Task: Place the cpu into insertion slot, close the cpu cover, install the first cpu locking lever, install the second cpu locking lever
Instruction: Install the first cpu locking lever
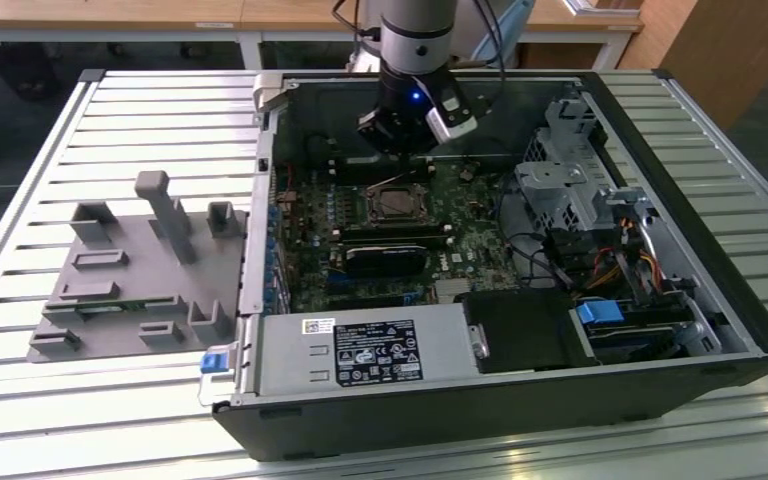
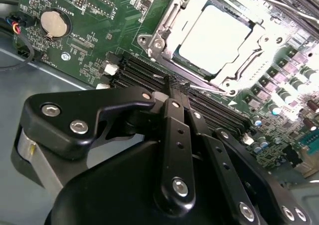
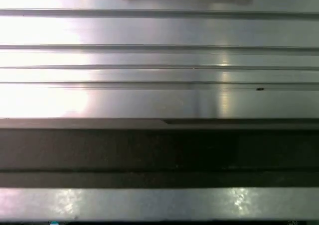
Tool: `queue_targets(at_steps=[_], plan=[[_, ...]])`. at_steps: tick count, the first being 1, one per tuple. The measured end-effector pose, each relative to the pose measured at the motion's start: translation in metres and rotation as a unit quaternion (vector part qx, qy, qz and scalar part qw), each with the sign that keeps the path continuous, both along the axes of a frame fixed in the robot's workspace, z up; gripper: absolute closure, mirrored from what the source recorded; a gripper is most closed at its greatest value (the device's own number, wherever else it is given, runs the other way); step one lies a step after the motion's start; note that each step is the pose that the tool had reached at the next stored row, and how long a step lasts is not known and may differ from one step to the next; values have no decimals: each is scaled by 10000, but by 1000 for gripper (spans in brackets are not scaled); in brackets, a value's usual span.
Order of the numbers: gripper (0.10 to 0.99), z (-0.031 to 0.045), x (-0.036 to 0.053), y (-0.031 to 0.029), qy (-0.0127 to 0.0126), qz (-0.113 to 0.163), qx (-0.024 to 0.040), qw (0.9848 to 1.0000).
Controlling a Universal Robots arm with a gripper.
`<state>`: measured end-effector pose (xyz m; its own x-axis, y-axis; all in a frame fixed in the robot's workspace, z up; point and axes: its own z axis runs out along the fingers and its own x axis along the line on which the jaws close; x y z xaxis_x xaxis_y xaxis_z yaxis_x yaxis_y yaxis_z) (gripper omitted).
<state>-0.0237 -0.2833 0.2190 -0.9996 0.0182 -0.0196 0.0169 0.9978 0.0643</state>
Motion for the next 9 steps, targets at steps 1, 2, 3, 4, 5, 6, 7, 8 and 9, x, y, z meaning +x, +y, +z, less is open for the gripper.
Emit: queue_targets(at_steps=[1,2,3,4,5,6,7,8,9], plan=[[980,-7,5,0,0,0,0,10000],[980,-14,8,0,0,0,0,10000],[980,-22,12,0,0,0,0,10000],[980,-30,15,0,1,0,-1,10000],[980,-38,19,0,1,0,-2,10000],[980,-47,23,0,0,0,-1,10000],[980,-56,27,0,0,0,-2,10000],[980,-65,31,0,0,0,-2,10000],[980,-74,34,0,0,0,-2,10000]])
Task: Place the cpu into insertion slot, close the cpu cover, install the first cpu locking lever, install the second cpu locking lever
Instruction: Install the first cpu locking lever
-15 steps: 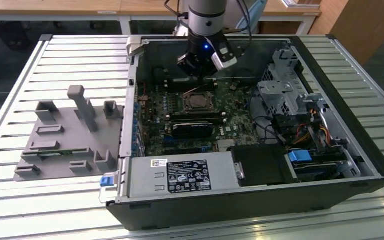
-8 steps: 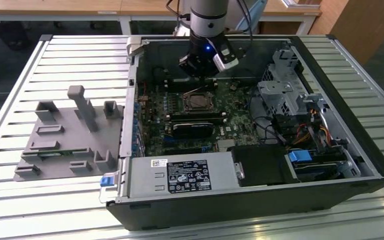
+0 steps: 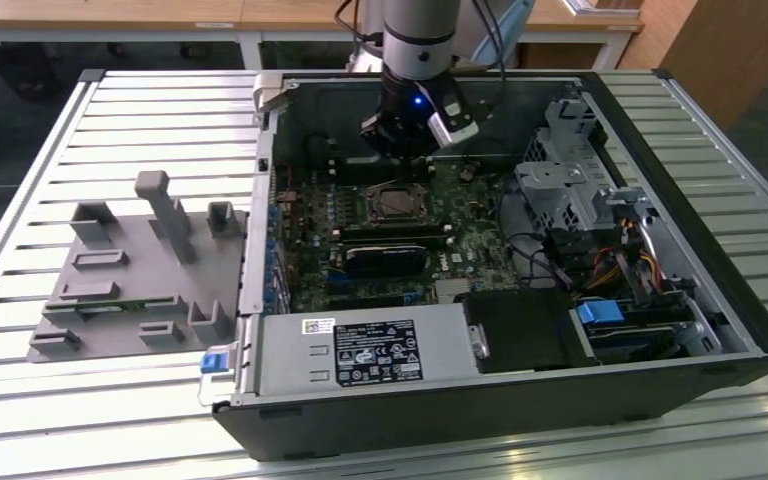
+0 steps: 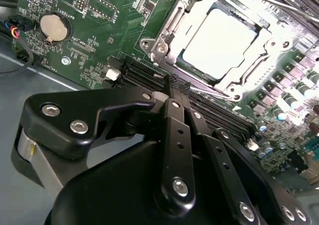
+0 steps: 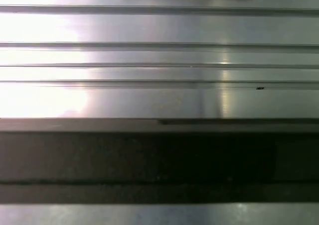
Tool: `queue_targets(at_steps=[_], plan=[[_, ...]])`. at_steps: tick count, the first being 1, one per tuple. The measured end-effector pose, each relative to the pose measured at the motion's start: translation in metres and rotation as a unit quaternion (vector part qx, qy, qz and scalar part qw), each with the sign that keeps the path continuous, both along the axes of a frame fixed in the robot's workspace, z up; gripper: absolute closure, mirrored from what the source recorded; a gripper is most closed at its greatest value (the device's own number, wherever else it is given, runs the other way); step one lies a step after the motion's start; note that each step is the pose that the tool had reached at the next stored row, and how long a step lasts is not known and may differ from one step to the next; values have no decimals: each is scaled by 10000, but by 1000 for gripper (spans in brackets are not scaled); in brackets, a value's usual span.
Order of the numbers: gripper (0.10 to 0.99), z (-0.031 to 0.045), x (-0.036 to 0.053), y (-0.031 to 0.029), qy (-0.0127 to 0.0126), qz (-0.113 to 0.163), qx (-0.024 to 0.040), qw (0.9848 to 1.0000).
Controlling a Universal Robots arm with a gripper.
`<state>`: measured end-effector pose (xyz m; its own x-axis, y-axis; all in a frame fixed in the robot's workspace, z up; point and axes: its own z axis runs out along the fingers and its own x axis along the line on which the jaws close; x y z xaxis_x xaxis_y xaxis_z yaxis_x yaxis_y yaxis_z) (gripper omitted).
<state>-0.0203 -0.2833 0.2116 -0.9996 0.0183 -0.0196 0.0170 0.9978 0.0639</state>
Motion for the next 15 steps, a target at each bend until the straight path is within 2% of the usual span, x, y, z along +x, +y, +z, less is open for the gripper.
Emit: queue_targets(at_steps=[7,12,15], plan=[[980,-64,22,2,0,0,-6,10000],[980,-71,31,2,0,0,-8,10000],[980,-85,33,5,0,0,-44,10000]])
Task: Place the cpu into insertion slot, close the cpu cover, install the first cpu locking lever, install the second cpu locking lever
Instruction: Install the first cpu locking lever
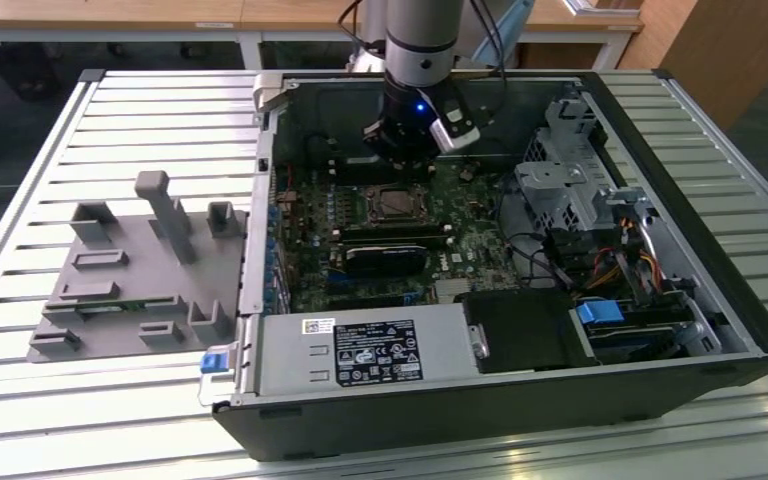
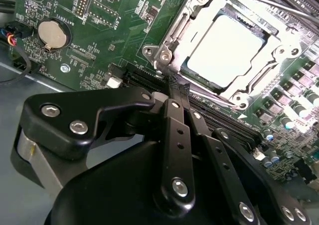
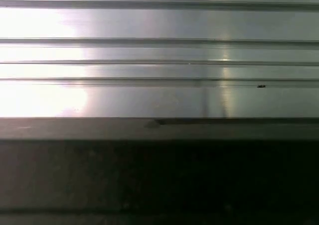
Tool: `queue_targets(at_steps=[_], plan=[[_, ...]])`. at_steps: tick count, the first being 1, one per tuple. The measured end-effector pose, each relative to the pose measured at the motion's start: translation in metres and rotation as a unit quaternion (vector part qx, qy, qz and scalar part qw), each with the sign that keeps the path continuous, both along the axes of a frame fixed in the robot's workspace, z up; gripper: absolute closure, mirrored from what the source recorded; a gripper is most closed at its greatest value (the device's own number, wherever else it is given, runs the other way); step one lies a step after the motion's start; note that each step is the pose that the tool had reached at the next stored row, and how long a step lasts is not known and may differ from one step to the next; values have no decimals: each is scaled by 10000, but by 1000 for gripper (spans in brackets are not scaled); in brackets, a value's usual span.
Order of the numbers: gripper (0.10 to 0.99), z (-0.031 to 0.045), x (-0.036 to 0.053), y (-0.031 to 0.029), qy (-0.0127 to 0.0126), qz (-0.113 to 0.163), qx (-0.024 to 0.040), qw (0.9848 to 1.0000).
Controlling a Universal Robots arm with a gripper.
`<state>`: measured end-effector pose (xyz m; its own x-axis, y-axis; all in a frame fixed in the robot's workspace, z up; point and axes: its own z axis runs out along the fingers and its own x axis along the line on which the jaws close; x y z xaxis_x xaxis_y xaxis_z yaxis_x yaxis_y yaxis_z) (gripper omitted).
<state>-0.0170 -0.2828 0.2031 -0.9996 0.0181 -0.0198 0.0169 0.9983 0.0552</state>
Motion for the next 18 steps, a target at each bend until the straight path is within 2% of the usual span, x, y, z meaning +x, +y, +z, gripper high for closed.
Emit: queue_targets(at_steps=[10,13,18], plan=[[980,-41,-1,8,3,0,-66,10000],[980,-49,2,13,-4,1,-63,10000],[980,-30,0,11,0,0,-69,10000]])
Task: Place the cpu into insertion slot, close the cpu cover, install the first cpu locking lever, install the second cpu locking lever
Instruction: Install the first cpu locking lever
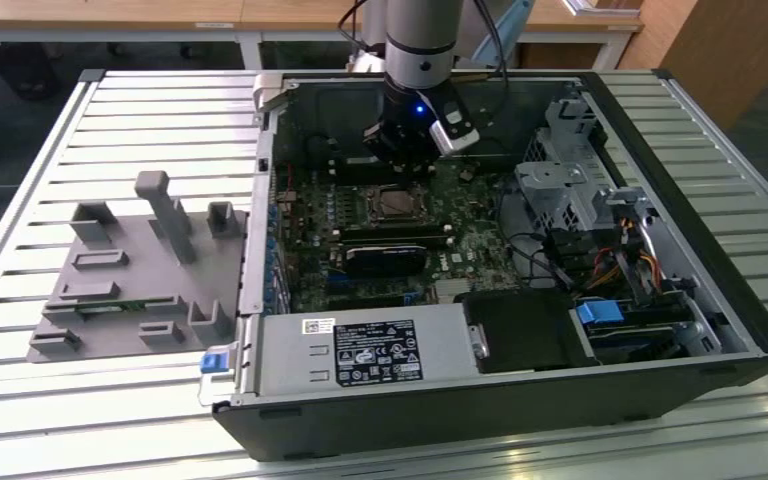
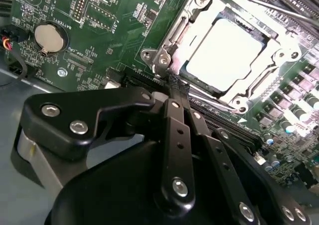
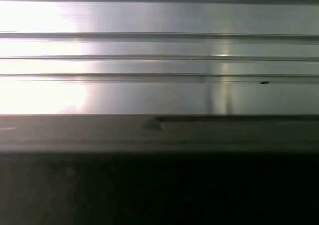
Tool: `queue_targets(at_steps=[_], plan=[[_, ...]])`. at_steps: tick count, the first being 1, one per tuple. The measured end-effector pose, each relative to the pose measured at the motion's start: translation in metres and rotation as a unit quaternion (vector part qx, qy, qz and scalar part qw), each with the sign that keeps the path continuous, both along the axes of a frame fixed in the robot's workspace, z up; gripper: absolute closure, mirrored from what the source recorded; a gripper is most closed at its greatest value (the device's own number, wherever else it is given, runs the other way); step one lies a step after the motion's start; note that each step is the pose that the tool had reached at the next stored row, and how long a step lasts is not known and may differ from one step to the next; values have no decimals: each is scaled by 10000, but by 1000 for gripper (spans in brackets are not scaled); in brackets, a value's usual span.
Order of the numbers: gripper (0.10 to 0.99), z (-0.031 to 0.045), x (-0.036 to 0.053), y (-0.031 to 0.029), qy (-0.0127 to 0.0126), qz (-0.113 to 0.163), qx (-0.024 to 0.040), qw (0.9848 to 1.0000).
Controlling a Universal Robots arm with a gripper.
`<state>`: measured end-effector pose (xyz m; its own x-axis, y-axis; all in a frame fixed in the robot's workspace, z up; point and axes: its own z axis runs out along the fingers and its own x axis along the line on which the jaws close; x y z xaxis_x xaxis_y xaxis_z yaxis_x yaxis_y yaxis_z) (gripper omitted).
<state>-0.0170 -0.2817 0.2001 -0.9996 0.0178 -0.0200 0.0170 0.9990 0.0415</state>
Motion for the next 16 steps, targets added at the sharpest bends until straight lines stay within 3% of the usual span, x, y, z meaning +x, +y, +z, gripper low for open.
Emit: queue_targets(at_steps=[5,16], plan=[[980,4,0,1,0,0,-18,10000],[980,-21,0,18,1,0,-162,9999]])
